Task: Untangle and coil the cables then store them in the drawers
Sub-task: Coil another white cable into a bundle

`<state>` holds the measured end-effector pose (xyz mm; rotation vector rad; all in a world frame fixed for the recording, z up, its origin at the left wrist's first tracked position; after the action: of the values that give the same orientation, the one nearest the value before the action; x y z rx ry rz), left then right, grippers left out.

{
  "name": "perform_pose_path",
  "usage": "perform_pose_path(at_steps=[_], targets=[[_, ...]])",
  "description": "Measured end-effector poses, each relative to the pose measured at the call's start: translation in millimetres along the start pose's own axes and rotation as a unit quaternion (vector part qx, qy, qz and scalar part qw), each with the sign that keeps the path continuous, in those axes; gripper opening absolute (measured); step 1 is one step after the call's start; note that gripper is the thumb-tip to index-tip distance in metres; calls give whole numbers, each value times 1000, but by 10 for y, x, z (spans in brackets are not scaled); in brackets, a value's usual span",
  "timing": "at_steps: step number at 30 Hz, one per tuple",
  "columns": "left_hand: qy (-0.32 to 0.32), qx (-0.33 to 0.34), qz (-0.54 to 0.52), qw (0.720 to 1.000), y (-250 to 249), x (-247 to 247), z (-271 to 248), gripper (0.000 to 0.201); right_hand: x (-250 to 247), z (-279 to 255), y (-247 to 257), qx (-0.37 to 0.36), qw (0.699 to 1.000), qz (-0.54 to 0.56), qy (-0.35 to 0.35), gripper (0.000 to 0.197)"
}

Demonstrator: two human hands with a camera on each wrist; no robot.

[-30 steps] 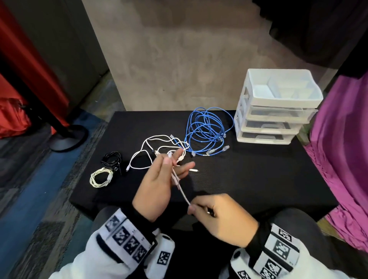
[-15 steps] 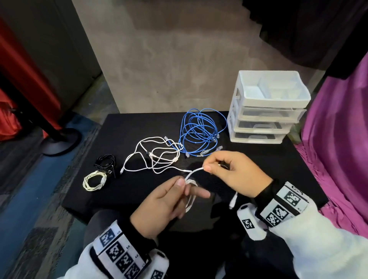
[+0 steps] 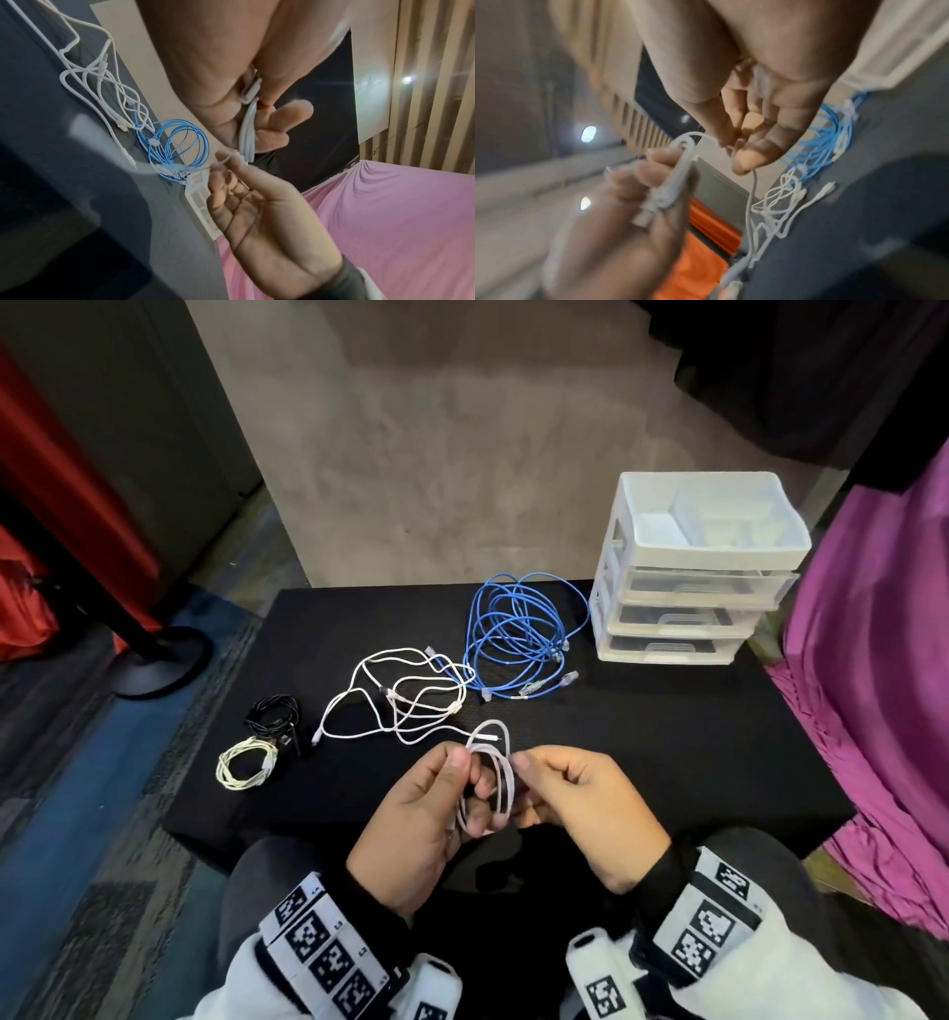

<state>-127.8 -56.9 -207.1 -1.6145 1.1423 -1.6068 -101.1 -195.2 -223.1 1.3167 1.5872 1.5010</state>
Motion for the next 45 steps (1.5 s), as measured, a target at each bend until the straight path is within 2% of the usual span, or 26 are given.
perform_pose_path(at_steps=[1,3,6,9,13,16,19,22,24,26,28,30,33,36,39,42,45], targets=[[-2,6,0,1000,6,-4,14,30,110,-42,28,11,997,65,32,31],[-5,18,9,1000,10,-14,27,32,240,-90,51,2,992,106,67,26],[-33,33,41,998,30,-19,20,32,172,-56,-17,7,995,97,24,14],[-58,74,124,988,35,-2,14,36,124,-29,-56,26,995,93,7,15],[-103,104,181,973,-5,-42,29,32,139,-20,-67,1,994,103,-32,11],[-130,108,172,970,-30,-83,42,31,157,-15,-34,-27,986,160,-35,22],[-133,104,179,969,-54,-56,39,31,197,-35,22,-29,982,184,-1,38],[-131,103,211,963,-75,-3,32,30,281,-68,59,-35,978,197,51,37],[-136,102,230,958,-70,-25,44,30,239,-51,62,-54,990,125,32,32],[-143,96,239,956,-62,-68,50,31,136,-37,96,-97,995,-31,-24,30],[-147,99,237,955,-77,-68,33,31,80,-57,138,-135,975,-158,-73,29],[-153,114,267,945,-111,-41,12,30,39,-110,161,-158,951,-231,-129,23],[-163,124,295,933,-101,-46,0,28,8,-145,121,-162,932,-277,-171,22],[-178,119,308,927,-97,-95,-8,29,-30,-148,77,-142,932,-293,-157,25],[-210,117,295,925,-164,-293,30,30,-155,-180,169,-151,921,-319,-163,23],[-197,99,294,930,-203,-392,91,32,-280,-158,229,-152,914,-340,-163,21],[-201,101,281,933,-248,-347,111,31,-277,-92,134,-127,935,-301,-138,17]])
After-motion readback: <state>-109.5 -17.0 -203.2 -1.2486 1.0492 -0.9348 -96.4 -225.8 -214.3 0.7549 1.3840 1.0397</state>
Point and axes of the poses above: each hand's wrist, its own z-axis towards the middle knuckle, its own x-axis out of the palm, y = z × x, the point moved 7 cm from there along z, towards the middle knuckle, and after that the axes turned 3 degrees about y, right-handed, at the moved point
